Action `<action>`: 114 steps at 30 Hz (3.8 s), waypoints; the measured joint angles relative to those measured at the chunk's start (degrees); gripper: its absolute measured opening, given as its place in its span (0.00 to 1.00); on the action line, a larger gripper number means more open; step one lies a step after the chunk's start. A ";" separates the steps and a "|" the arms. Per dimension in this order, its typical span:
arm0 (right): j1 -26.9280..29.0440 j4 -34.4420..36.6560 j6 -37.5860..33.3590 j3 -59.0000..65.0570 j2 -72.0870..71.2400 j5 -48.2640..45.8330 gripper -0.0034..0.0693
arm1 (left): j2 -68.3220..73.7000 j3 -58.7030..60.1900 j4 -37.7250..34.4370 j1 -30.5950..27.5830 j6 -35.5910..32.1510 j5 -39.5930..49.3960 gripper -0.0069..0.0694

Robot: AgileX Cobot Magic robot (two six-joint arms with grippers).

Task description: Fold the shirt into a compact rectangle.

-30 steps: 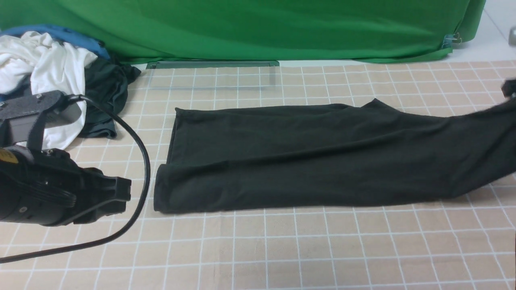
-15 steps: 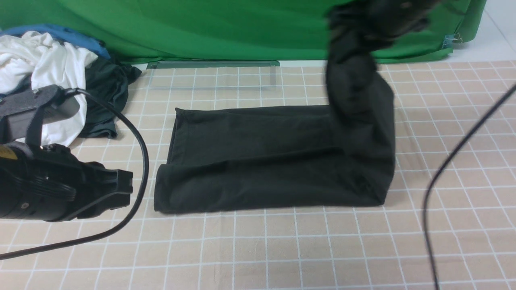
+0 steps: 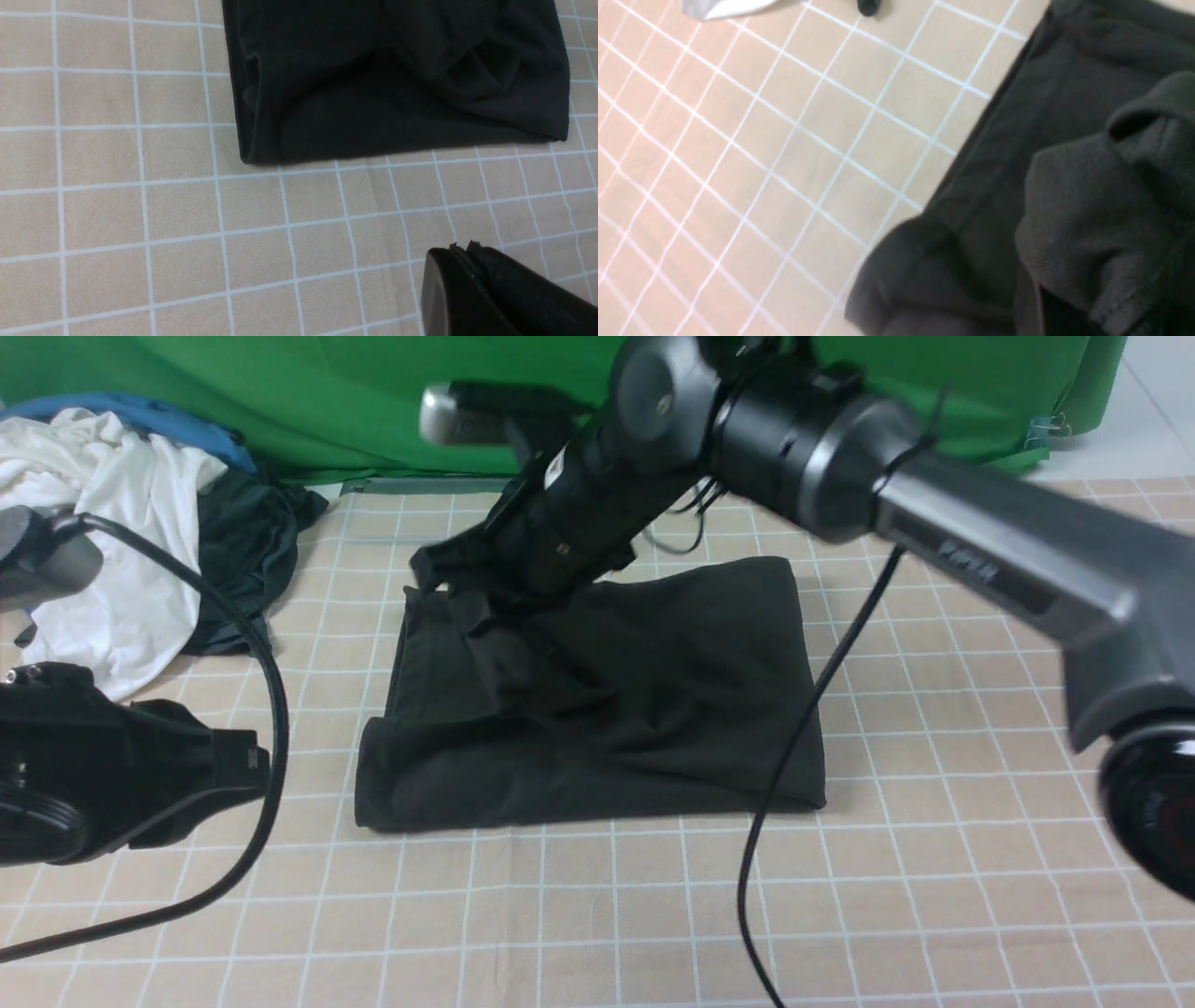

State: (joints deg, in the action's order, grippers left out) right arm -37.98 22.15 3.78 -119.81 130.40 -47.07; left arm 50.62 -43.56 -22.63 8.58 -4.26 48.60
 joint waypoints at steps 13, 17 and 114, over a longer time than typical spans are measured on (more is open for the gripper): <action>-0.92 1.29 -5.69 -3.98 1.93 0.61 0.82 | -0.38 0.00 1.11 0.00 2.58 -0.44 0.12; 1.61 -5.64 -9.26 -8.25 -0.41 -12.37 0.73 | 1.33 0.00 2.94 0.00 6.18 -0.95 0.12; 15.05 -19.53 -10.10 48.28 -75.95 18.95 0.10 | -18.36 4.99 19.51 -10.27 9.90 -7.83 0.12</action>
State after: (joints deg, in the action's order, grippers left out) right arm -22.93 2.62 -6.32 -71.53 54.45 -28.12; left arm 32.26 -38.56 -3.12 -1.69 5.64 40.77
